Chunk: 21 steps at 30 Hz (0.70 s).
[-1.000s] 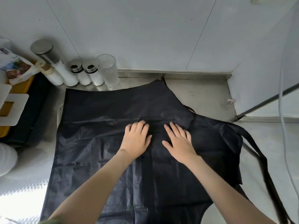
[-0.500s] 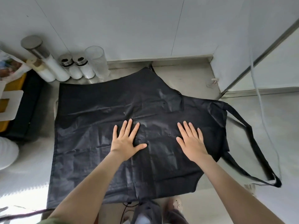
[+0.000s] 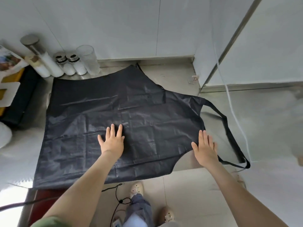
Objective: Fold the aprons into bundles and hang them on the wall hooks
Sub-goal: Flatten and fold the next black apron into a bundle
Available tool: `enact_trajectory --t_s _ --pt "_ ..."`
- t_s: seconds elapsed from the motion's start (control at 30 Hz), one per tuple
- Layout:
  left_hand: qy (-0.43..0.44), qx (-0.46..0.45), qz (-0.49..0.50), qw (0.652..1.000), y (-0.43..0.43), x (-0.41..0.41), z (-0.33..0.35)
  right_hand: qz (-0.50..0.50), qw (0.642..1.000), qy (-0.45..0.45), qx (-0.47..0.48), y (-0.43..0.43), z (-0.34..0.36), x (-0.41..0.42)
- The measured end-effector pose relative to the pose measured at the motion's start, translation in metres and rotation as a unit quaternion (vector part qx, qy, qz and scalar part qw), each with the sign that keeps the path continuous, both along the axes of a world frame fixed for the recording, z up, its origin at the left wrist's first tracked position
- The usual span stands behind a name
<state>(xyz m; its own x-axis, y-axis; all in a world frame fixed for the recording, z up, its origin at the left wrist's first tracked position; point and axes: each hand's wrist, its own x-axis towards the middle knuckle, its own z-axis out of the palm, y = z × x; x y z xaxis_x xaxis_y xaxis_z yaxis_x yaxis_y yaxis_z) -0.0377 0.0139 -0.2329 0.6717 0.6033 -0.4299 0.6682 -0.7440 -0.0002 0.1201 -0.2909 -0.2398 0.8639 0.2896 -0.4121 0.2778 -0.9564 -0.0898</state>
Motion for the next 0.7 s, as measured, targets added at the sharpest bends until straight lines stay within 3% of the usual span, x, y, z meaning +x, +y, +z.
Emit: enact_trajectory --t_s 0.1,0.2,0.33,0.47,0.57,0.7 --pt "-0.025 -0.039 0.049 0.998 -0.005 -0.006 0.003 0.019 0.999 -0.027 -0.006 -0.013 0.008 -0.001" --pt "-0.052 -0.071 0.055 0.995 -0.010 -0.014 0.006 0.145 0.988 -0.029 0.047 -0.008 0.022 -0.006" --pt "-0.066 -0.101 0.042 0.992 -0.011 -0.029 0.012 0.355 0.928 0.064 0.088 0.022 0.038 -0.028" --pt "-0.059 -0.118 0.027 0.991 0.000 -0.053 0.016 0.496 0.864 0.082 0.029 0.058 0.030 -0.057" --pt "-0.061 -0.126 0.018 0.990 0.011 -0.075 0.019 0.530 0.846 0.062 0.002 0.070 0.024 -0.066" --pt "-0.086 -0.158 0.022 0.983 0.026 -0.109 0.021 0.554 0.829 0.043 0.065 0.074 0.022 -0.070"
